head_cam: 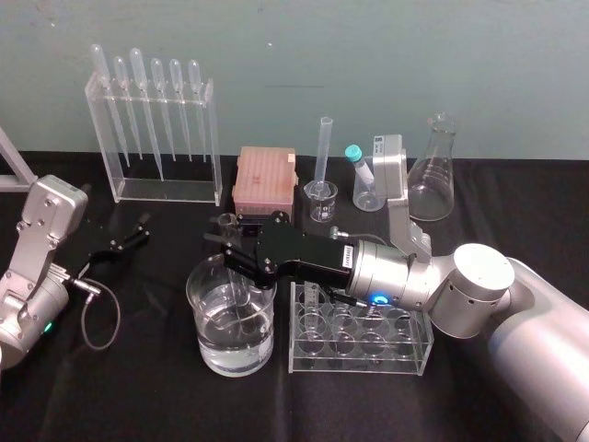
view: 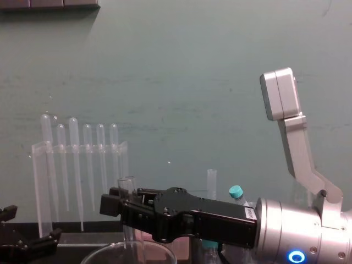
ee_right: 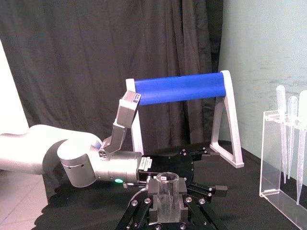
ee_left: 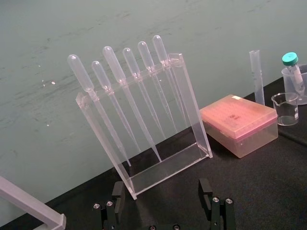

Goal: Hold the test tube with one hand and immerse one end into the beaker, then return it to the test tube rack.

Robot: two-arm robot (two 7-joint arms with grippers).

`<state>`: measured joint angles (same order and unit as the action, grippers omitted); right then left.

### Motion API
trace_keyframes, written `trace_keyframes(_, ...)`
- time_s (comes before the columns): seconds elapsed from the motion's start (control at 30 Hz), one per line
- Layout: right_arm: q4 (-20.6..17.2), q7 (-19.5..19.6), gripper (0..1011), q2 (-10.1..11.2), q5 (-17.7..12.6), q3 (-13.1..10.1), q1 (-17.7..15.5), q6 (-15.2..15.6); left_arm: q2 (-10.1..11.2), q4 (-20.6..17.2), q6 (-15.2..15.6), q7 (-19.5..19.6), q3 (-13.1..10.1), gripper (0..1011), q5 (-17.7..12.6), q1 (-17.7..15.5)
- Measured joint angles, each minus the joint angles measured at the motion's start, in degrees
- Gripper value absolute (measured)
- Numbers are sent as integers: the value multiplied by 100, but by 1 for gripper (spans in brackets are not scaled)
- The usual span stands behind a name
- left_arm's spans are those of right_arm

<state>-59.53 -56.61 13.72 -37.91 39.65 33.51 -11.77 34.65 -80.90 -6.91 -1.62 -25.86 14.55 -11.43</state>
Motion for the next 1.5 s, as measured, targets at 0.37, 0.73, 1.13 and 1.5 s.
trace_keyframes(0.37, 0, -2, 224, 0, 0, 0, 0, 0, 0, 0, 0, 0, 0, 1000, 0, 0)
trace_keyframes(0.73, 0, -2, 224, 0, 0, 0, 0, 1, 0, 0, 0, 0, 0, 1000, 0, 0)
trace_keyframes(1.13, -1, -1, 225, 0, 0, 0, 0, 1, 0, 0, 0, 0, 0, 1000, 0, 0)
trace_keyframes(1.5, -1, -1, 224, 0, 0, 0, -1, 1, 0, 0, 0, 0, 0, 1000, 0, 0)
